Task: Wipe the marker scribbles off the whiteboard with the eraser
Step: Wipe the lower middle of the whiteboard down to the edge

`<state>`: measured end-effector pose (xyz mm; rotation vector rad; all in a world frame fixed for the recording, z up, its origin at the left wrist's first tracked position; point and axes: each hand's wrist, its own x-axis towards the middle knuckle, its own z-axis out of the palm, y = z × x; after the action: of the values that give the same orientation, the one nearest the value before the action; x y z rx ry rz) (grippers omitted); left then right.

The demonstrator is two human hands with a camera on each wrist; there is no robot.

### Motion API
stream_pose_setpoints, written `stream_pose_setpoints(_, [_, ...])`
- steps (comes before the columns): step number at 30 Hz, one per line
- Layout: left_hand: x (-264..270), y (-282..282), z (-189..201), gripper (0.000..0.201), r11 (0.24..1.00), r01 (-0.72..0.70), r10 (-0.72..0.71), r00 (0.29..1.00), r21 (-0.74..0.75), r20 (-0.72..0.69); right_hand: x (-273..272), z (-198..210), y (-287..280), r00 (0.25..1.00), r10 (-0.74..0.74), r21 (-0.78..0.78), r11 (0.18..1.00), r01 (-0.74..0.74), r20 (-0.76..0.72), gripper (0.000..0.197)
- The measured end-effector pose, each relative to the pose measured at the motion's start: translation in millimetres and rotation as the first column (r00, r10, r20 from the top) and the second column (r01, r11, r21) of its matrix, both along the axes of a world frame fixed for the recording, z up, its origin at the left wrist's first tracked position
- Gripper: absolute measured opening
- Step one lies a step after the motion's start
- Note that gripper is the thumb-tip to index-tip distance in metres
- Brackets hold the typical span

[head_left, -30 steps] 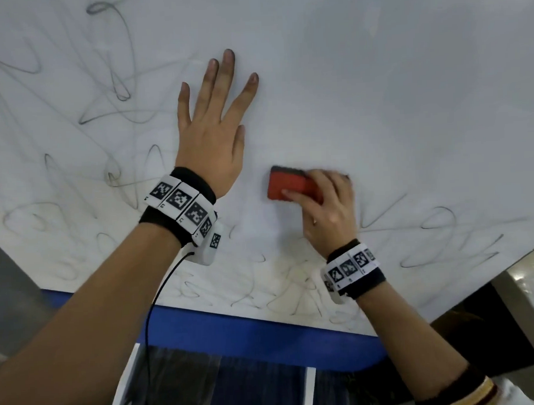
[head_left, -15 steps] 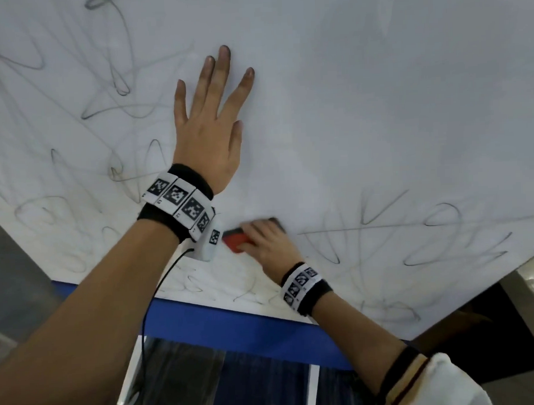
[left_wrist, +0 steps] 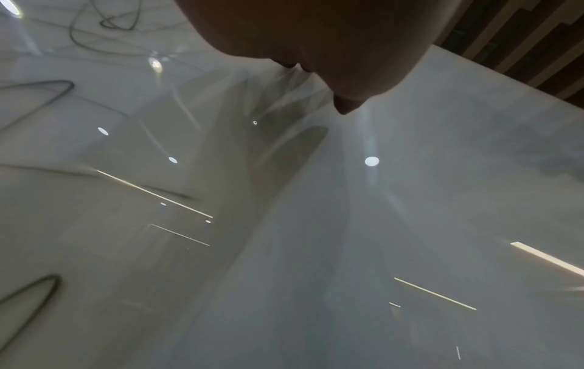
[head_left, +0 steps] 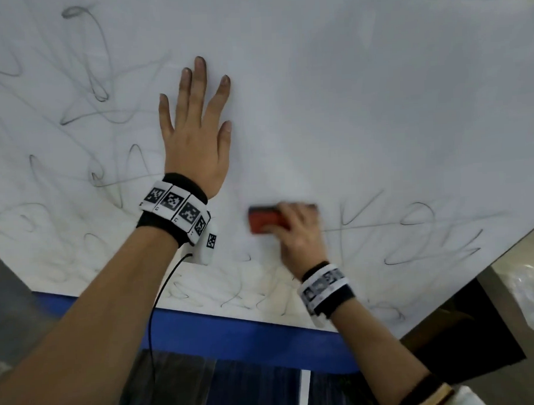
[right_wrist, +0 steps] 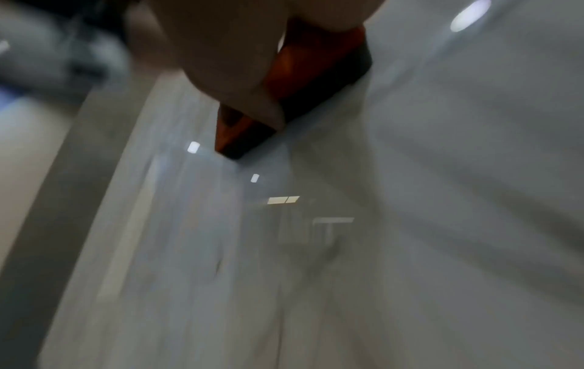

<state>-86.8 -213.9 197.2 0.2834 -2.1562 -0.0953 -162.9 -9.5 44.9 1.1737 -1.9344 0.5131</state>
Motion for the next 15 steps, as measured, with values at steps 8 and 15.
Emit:
stream_pose_setpoints(8, [11, -13, 0, 0.057, 0.997, -0.003, 0.008, 0.998, -0.082, 0.055, -6, -4, 48, 0.995, -0.068, 0.151, 0.987, 0.056, 0.075, 0.041])
stream_pose_setpoints(15, [9, 28, 5, 0.064, 0.998, -0.049, 0.048, 0.998, 0.027, 0.034, -34, 84, 129, 0.943, -0.243, -0.552, 0.765, 0.331, 0.228, 0.041])
